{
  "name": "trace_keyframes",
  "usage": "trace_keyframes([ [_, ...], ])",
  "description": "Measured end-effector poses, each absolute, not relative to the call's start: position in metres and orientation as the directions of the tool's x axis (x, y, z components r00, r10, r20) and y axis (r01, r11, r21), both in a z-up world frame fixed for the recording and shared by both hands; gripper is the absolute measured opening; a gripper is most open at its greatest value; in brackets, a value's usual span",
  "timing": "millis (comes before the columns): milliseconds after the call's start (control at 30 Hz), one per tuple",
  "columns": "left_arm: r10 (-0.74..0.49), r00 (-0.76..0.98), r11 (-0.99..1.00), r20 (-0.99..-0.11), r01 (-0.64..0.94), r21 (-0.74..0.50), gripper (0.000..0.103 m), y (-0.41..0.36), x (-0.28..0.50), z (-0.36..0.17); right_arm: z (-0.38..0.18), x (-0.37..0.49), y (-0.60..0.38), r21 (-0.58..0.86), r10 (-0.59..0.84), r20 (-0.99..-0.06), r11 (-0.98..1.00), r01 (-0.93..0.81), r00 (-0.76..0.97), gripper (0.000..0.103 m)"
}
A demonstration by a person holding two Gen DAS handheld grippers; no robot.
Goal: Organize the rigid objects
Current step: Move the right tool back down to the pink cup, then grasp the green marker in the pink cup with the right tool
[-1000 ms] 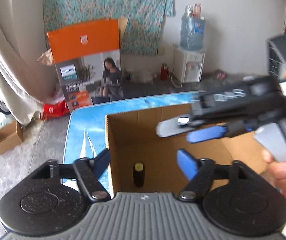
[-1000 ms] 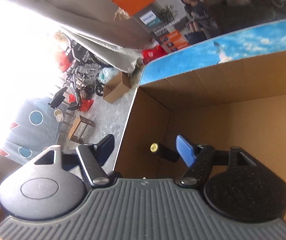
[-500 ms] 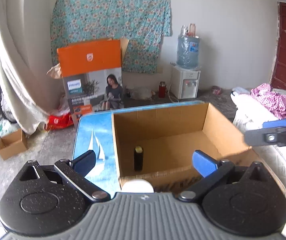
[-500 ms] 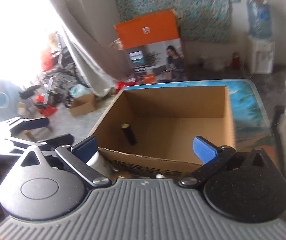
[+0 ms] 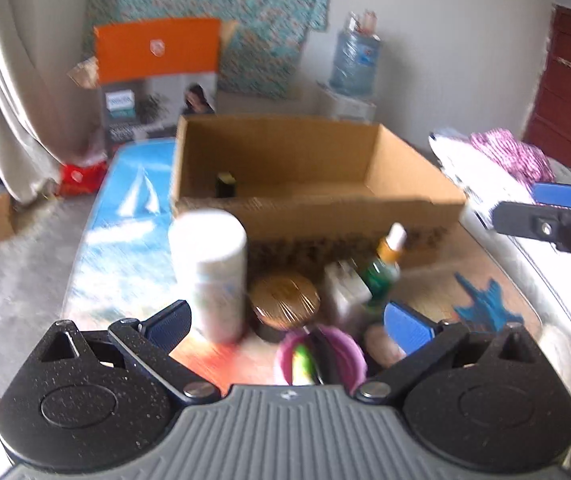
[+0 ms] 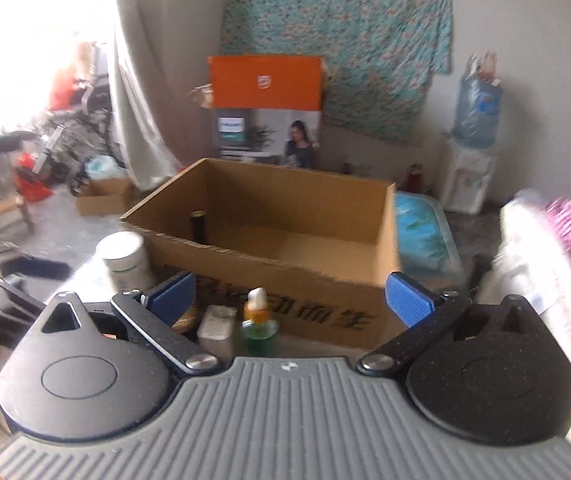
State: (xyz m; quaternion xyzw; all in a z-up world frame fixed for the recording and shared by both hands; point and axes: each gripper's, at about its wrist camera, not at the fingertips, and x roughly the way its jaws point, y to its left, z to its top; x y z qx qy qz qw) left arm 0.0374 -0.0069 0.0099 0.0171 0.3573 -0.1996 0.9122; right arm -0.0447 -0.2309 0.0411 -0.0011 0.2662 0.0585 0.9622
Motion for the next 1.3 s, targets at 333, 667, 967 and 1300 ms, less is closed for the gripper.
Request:
trace_keyframes([
  [333, -0.350, 0.606, 0.899, -0.714, 0.433, -0.074, 0.097, -0.024, 0.023, -0.022, 0.002, -0.011, -0.225, 0.421, 0.419, -0.572, 0.888, -0.185, 0.706, 0.100],
  [667, -0.350, 0.585, 0.889, -0.732, 0.454, -0.062, 0.049, -0.022, 0.023, -0.030, -0.034, 0.029, -0.191, 0.624, 0.615, -0.604, 0.761, -0.179, 0.508, 0.046],
  [967, -0.349, 0.547, 0.886, -0.761, 0.458, -0.076, 0.021, -0.019, 0.026, -0.039, -0.051, 0.052, -0.172, 0.718, 0.702, -0.583, 0.681, -0.145, 0.409, 0.036],
  [1300, -0.344, 0.522, 0.887, -0.780, 0.454, -0.087, 0.016, -0.019, 0.030, -0.046, -0.075, 0.060, -0.165, 0.707, 0.672, -0.638, 0.704, -0.057, 0.377, 0.028],
])
